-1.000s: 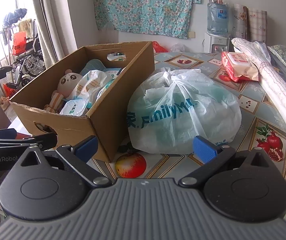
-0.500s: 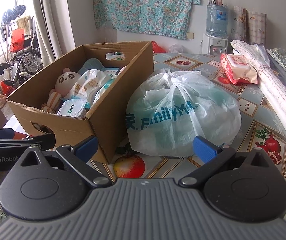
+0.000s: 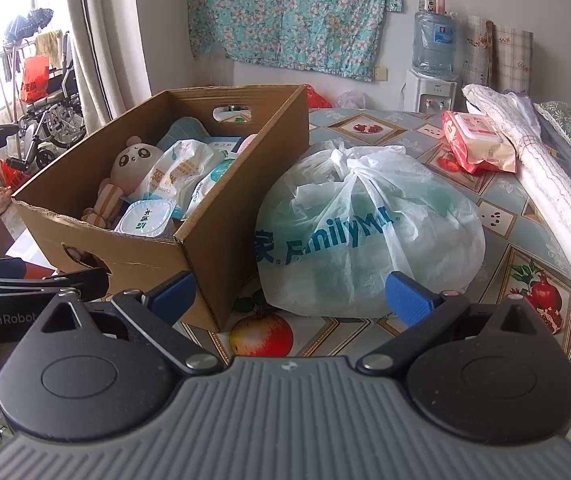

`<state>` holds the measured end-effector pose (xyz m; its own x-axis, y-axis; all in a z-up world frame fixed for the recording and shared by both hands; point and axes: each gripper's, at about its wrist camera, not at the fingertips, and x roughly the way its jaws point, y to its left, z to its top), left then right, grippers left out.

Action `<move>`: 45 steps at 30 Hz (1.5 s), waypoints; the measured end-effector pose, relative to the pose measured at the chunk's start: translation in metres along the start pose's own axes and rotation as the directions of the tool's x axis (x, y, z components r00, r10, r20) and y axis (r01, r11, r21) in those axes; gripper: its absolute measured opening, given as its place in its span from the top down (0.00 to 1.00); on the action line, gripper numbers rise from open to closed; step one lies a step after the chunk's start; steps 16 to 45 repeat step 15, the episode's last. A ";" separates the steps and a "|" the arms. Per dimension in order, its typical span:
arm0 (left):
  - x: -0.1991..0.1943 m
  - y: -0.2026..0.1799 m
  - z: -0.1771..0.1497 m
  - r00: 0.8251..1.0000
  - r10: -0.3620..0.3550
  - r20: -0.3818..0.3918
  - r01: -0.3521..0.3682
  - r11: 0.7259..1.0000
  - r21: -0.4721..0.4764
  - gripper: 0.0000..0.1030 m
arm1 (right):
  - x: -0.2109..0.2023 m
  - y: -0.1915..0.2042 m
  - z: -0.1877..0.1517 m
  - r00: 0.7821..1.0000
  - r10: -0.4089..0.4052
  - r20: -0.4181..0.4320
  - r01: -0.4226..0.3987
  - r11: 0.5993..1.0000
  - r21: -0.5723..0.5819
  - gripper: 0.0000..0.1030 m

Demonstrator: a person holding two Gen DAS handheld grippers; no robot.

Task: Organize soft objects

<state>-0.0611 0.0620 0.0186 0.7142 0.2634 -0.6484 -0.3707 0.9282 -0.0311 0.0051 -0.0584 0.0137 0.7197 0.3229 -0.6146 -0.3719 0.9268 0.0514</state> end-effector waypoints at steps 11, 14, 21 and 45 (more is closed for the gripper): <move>0.002 0.003 -0.001 1.000 0.008 -0.006 -0.008 1.000 -0.007 0.03 | 0.005 0.002 0.000 1.000 0.002 -0.014 -0.002 1.000 -0.005 0.01; 0.003 0.003 -0.001 1.000 0.012 -0.008 -0.012 1.000 -0.006 0.03 | 0.006 0.002 0.000 1.000 0.005 -0.018 -0.005 1.000 -0.005 0.01; 0.003 0.003 -0.001 1.000 0.012 -0.009 -0.012 1.000 -0.007 0.03 | 0.007 0.002 0.001 1.000 0.005 -0.019 -0.005 1.000 -0.004 0.01; 0.003 0.003 -0.001 1.000 0.012 -0.009 -0.012 1.000 -0.007 0.03 | 0.007 0.002 0.001 1.000 0.005 -0.019 -0.005 1.000 -0.004 0.01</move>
